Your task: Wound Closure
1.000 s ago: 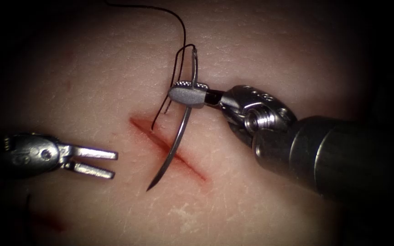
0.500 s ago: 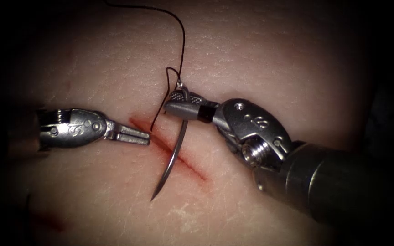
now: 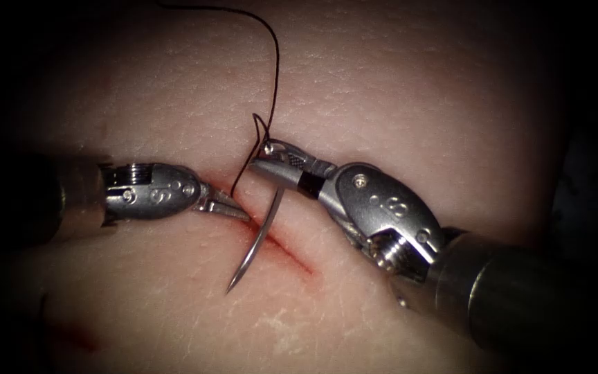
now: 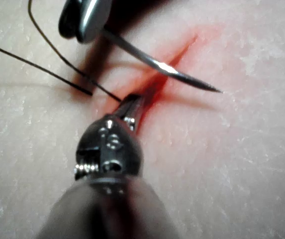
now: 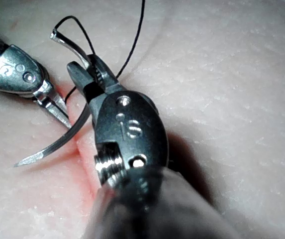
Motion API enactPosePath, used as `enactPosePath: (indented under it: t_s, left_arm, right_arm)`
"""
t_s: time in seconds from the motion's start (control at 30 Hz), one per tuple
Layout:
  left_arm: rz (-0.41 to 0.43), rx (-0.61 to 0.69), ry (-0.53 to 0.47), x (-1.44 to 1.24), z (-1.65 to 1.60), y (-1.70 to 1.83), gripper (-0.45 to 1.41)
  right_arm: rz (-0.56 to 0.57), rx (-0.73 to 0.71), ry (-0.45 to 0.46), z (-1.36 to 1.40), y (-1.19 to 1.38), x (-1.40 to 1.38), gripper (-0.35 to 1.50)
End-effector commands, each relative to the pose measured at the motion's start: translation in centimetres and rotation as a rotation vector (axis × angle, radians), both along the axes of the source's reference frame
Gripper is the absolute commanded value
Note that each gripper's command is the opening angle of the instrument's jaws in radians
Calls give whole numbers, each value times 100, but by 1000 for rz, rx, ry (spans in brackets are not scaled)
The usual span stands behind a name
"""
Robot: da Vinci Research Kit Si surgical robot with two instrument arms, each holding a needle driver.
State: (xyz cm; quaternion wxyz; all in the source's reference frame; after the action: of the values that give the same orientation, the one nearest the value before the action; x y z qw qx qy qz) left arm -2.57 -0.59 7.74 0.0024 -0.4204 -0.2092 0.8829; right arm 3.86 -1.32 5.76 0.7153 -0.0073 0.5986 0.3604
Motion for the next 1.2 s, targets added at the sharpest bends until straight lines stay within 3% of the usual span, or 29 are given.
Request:
enactPosePath:
  t_s: [0.03,0.17,0.23,0.33,0.47,0.73,1.2]
  left_arm:
    - [5,6,5,-4,10,-4,-45]
    - [10,8,56,-3,19,3,-45]
    - [9,0,120,-2,25,7,-45]
    - [44,-47,305,-1,39,13,-45]
    - [89,-37,394,2,47,12,-45]
    - [164,-25,466,10,44,-5,-45]
    - [183,-16,478,13,19,-22,-45]
  right_arm:
    - [4,-37,-20,8,-2,5,-35]
    - [8,-110,-61,6,0,5,-35]
    - [3,-130,-74,5,-1,5,-35]
    - [-6,-174,-109,0,-5,5,-35]
    - [9,-233,-130,-5,-6,9,-35]
    - [29,-313,-164,-6,-2,17,-35]
    - [6,-416,-253,20,-5,32,-35]
